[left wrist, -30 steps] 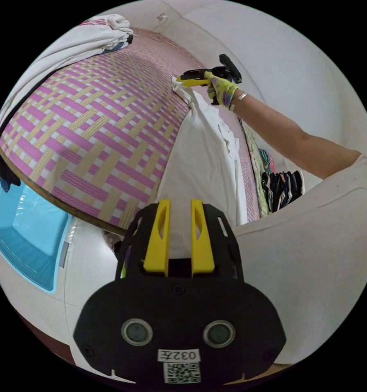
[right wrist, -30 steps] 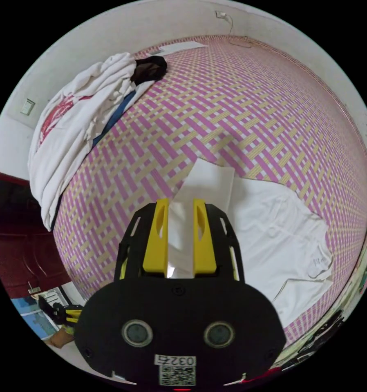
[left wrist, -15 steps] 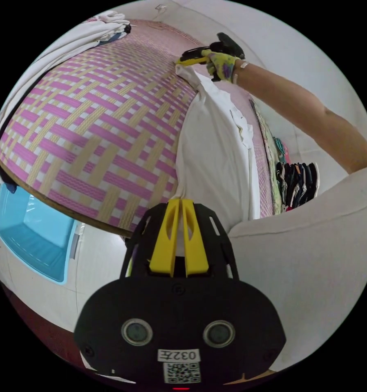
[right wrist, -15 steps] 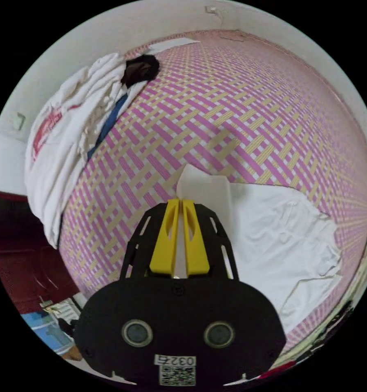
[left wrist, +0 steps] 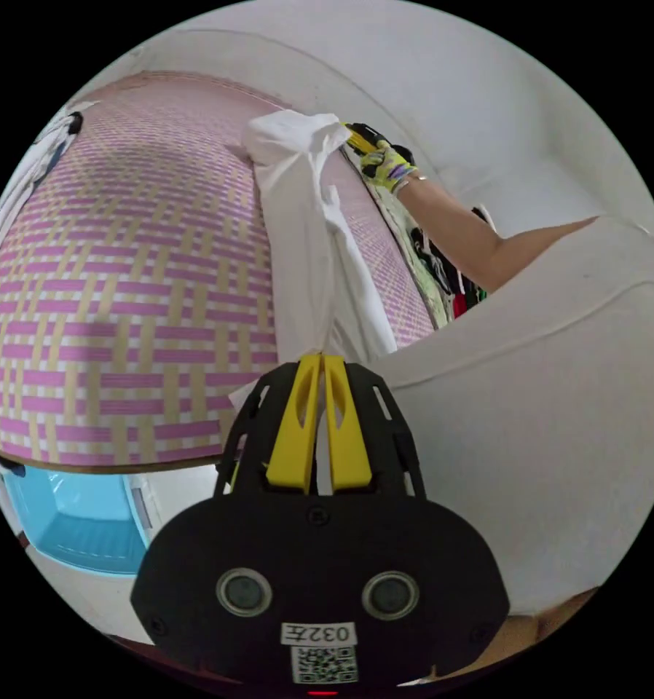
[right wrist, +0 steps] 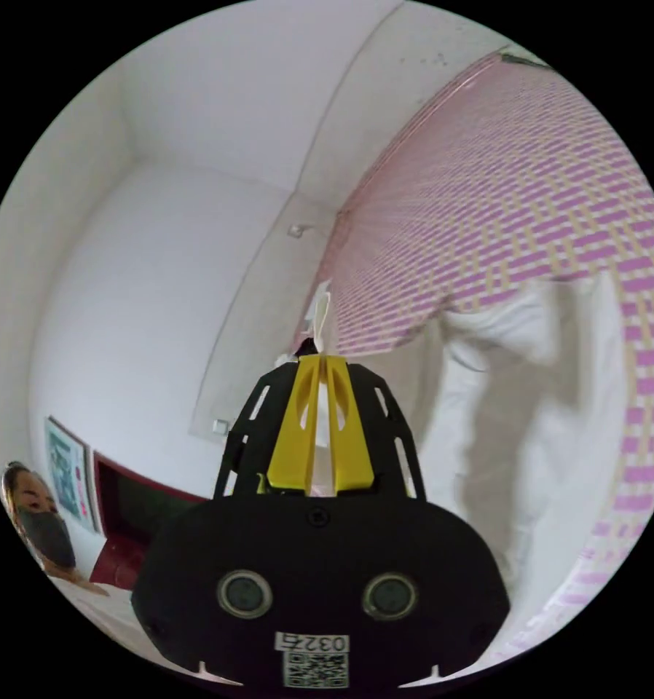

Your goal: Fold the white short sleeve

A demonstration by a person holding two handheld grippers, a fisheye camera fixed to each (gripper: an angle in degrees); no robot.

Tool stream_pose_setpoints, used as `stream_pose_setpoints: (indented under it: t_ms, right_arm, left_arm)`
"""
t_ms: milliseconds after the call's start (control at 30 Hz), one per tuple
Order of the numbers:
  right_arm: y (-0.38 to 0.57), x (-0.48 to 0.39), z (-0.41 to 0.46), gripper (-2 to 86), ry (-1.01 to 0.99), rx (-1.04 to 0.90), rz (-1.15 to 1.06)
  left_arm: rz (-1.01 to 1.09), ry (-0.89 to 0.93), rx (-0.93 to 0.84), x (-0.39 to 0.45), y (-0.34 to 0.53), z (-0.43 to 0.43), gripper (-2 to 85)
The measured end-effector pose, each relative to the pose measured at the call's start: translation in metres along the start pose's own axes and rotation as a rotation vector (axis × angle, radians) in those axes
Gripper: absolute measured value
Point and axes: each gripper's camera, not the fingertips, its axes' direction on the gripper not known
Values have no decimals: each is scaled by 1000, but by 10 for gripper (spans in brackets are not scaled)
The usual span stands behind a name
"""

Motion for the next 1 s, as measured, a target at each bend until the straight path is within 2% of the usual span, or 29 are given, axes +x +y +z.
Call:
stream_pose_setpoints:
  t_ms: [67, 167, 333, 500, 600, 800, 867, 1000]
  right_arm:
    - [19, 51, -50, -10, 144, 63, 88]
    - [42, 113, -70, -9, 225, 37, 229]
    - [56, 143, -74, -9, 223, 39, 281]
    - [41, 119, -66, -9, 158, 19, 165]
    - [29, 109, -43, -9, 163, -43, 147]
    - [10, 43, 49, -8, 95, -173, -6]
    - [8, 13, 99, -8, 135, -233, -97]
    - [12, 5, 170, -8, 249, -320, -110]
  left_arm:
    - [-9, -1, -101, 5, -12, 30, -9]
    - [-51, -1, -189, 5, -19, 63, -9]
    - [-39, -48, -251, 19, -25, 76, -9]
    - [-39, -37, -168, 37, -26, 50, -9]
    - [-117, -92, -151, 23, -20, 38, -9]
    - [-358, 3, 110, -25, 25, -27, -9]
    - [-473, 39, 178, -47, 52, -39, -9]
    - [-560, 70, 224, -68, 75, -44, -8]
